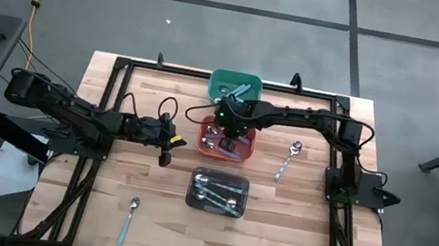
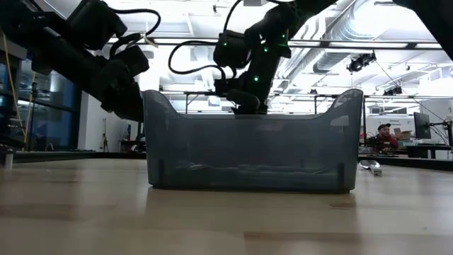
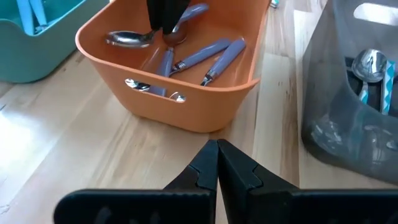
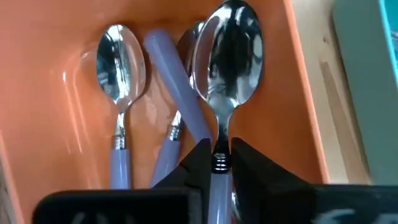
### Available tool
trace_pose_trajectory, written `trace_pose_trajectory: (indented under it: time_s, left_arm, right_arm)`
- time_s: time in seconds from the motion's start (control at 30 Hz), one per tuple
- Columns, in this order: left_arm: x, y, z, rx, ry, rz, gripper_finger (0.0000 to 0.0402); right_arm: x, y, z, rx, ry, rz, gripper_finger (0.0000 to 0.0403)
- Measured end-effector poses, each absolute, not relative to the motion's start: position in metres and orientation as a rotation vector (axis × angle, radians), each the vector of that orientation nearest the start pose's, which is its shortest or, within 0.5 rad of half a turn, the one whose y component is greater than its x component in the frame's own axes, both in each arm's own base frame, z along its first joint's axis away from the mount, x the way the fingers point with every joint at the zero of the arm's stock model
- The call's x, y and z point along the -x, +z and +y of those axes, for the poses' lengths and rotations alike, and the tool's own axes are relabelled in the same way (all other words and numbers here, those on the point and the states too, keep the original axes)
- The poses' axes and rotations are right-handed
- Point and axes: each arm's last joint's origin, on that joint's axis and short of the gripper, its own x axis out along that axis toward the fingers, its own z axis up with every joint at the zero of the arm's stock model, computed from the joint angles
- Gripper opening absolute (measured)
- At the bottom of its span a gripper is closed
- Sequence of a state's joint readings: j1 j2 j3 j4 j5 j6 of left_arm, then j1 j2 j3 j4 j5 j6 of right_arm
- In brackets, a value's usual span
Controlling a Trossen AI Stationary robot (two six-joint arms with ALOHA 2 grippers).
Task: Sort silverware by color (type)
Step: Put the violet spoon into the orange bin, then put the white patterned spoon into the black bin
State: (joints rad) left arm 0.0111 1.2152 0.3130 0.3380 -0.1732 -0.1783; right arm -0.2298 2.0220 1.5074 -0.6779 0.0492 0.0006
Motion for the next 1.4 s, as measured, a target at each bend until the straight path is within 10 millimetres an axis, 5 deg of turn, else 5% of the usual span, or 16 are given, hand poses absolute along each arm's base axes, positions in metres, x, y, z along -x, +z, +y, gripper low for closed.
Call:
trace_pose_trajectory:
  time_s: [0.37, 0.53, 0.8, 1.07, 1.4]
  left_arm:
    - [-0.208, 0.144, 0.004, 0.113, 0.253, 0.544, 0.0000]
    - [-0.208, 0.145, 0.004, 0.113, 0.253, 0.540, 0.0000]
    - [-0.209, 0.146, 0.004, 0.115, 0.252, 0.526, 0.0000]
    - [-0.210, 0.147, 0.004, 0.117, 0.251, 0.514, 0.0000]
    - [-0.210, 0.147, 0.004, 0.125, 0.253, 0.517, 0.0000]
  right_arm:
    - [-0.396, 0.222, -0.064, -0.107, -0.358, 1.083, 0.0108]
    - [-0.356, 0.213, -0.029, -0.179, -0.500, 1.058, 0.0101]
    - [-0.263, 0.223, 0.011, -0.490, -0.842, 0.824, 0.0100]
    - [-0.201, 0.162, 0.000, -0.819, -1.198, 0.740, 0.0147]
    - [-0.178, 0.117, -0.012, -0.934, -1.334, 0.715, 0.0177]
